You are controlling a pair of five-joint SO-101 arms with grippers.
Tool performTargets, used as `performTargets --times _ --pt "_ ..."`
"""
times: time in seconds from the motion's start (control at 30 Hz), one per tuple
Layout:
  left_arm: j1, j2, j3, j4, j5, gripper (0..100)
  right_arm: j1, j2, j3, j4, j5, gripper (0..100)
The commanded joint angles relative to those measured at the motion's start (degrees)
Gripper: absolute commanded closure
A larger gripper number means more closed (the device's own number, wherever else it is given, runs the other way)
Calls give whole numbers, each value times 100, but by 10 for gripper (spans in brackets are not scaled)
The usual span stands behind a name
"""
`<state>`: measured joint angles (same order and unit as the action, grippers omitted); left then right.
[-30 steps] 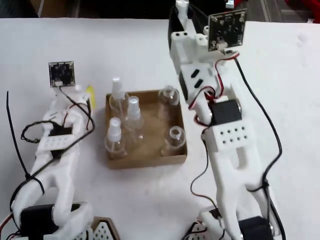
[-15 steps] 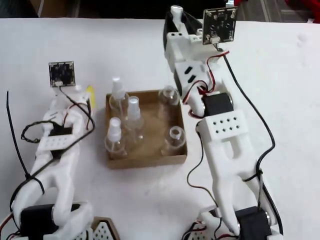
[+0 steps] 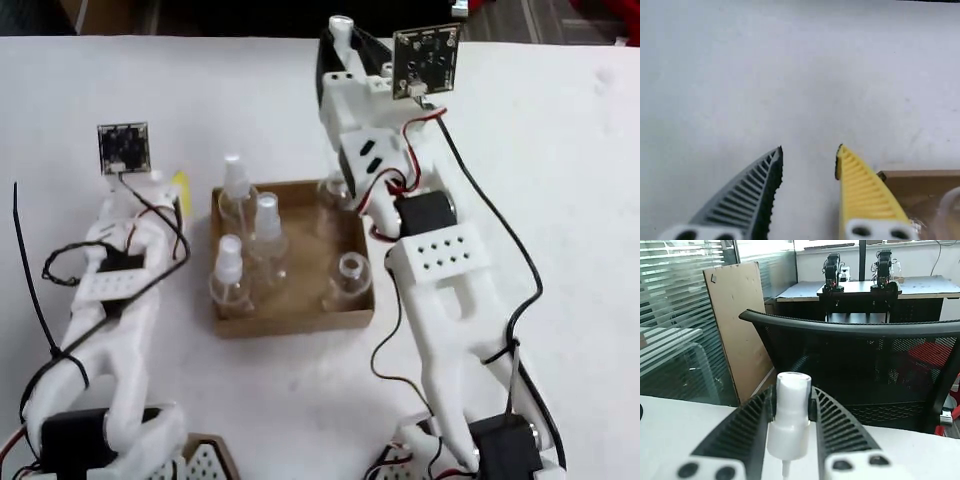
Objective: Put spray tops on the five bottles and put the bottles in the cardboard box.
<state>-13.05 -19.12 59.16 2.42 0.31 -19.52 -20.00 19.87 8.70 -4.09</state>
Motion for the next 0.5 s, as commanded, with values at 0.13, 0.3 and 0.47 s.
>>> performTargets --times 0.13,0.3,0.47 --pt "-92 13 -26 -158 26 834 -31 -48 97 -145 158 983" --pt "-101 13 -26 -149 26 834 4 -31 123 -145 158 983" --pt "-101 13 -26 -149 26 834 4 -31 202 -154 158 983"
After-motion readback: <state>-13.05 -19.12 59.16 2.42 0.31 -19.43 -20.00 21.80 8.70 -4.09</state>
